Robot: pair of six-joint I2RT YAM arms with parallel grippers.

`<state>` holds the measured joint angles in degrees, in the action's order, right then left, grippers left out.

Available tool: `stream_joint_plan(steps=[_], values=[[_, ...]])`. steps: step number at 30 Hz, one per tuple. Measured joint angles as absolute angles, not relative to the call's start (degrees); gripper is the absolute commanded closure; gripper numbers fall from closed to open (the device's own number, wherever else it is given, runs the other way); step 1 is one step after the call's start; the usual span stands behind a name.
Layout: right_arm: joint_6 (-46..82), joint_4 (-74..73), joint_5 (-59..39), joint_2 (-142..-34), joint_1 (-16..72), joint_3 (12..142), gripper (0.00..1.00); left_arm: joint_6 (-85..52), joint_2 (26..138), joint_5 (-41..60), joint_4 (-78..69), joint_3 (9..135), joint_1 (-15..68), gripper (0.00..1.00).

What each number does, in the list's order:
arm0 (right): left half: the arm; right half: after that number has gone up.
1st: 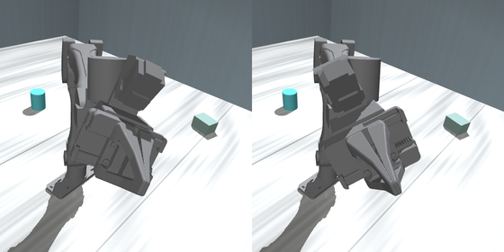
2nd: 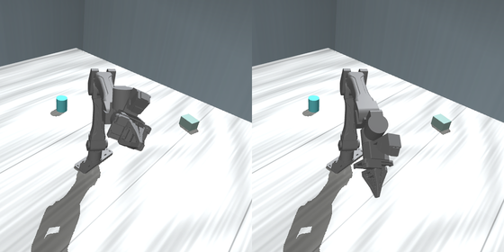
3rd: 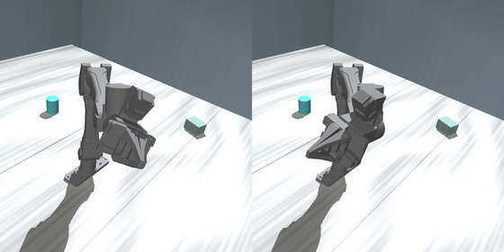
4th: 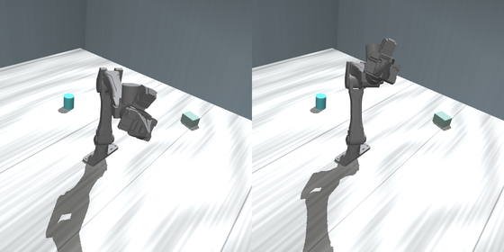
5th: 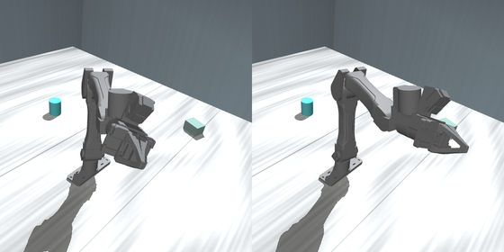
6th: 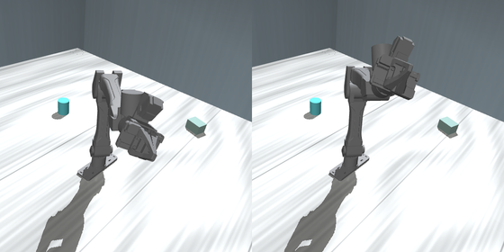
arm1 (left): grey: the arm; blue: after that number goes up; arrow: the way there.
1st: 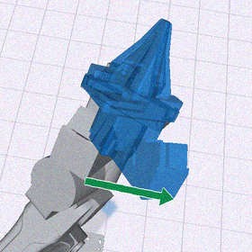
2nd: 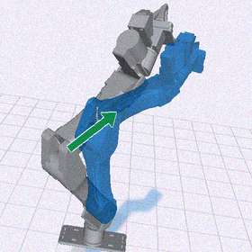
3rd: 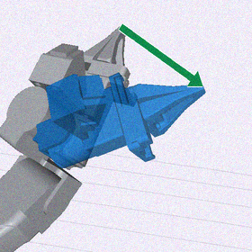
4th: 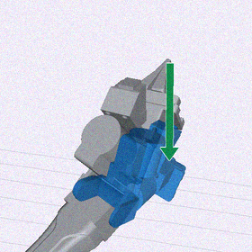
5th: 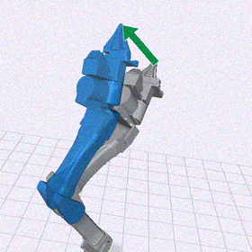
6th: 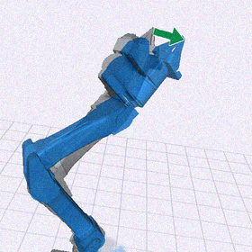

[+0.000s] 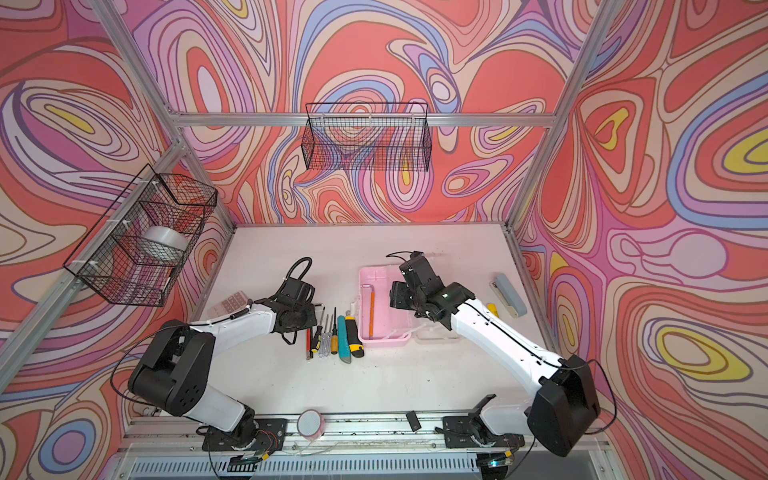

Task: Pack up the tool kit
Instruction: 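Move the left gripper back to the tools and grasp the red hex key, then carry the red hex key into the pink box and release it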

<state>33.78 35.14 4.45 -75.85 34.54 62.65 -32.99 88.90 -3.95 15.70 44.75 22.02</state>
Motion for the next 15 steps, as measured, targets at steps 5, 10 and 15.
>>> stream_joint_plan(steps=[5,10,15], values=[[33.76,35.11,4.47,-75.88,34.54,62.65,0.32,-31.81,86.17,-3.88,19.27,45.71,22.02,1.00],[33.54,35.16,4.71,-76.29,34.54,62.74,0.32,-31.57,81.01,-2.09,22.15,48.93,22.02,1.00],[33.12,35.40,5.15,-76.62,34.54,63.44,0.32,-35.40,76.27,3.81,21.06,51.48,22.65,1.00]])
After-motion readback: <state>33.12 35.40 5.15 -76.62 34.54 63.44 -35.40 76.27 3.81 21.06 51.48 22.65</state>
